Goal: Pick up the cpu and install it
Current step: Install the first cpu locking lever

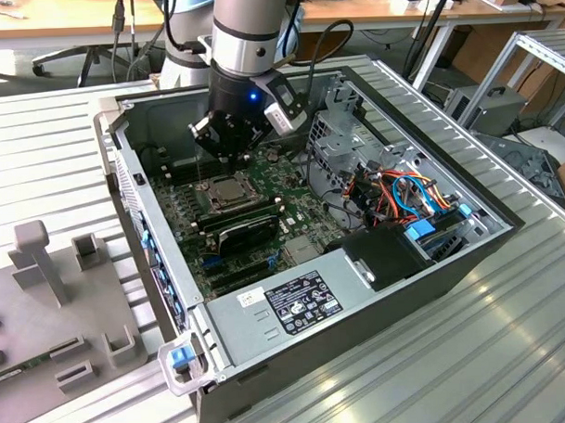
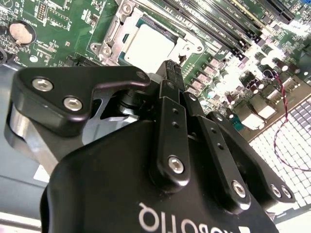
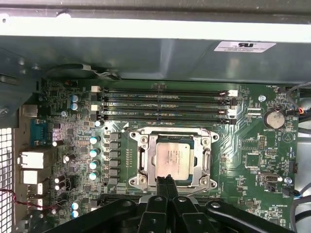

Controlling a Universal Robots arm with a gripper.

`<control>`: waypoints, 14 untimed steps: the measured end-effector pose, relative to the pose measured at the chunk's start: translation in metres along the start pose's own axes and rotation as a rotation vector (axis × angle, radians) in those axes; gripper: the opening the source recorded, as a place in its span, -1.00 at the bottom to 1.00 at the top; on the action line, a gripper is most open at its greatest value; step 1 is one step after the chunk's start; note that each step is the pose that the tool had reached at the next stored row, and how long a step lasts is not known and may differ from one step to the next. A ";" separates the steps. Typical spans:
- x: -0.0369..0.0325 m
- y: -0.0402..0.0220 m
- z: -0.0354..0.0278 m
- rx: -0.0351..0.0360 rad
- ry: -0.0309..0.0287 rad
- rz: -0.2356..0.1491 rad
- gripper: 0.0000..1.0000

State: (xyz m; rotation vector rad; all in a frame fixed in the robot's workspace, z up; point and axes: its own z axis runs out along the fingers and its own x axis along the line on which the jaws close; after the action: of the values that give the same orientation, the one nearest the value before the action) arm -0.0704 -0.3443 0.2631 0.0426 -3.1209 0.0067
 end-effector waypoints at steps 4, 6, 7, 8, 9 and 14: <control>0.0100 0.0003 0.0002 0.0001 -0.0018 0.000 -0.79; 0.0177 0.0005 0.0004 0.0002 -0.0039 0.000 -0.79; 0.0217 0.0006 0.0005 0.0001 -0.0050 0.000 -0.79; 0.0245 0.0007 0.0005 0.0002 -0.0058 0.000 -0.79; 0.0290 0.0008 0.0006 0.0002 -0.0071 0.000 -0.79; 0.0459 0.0014 0.0010 0.0005 -0.0139 0.000 -0.79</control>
State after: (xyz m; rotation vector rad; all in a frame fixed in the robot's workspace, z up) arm -0.1163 -0.3442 0.2630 0.0427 -3.1348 0.0072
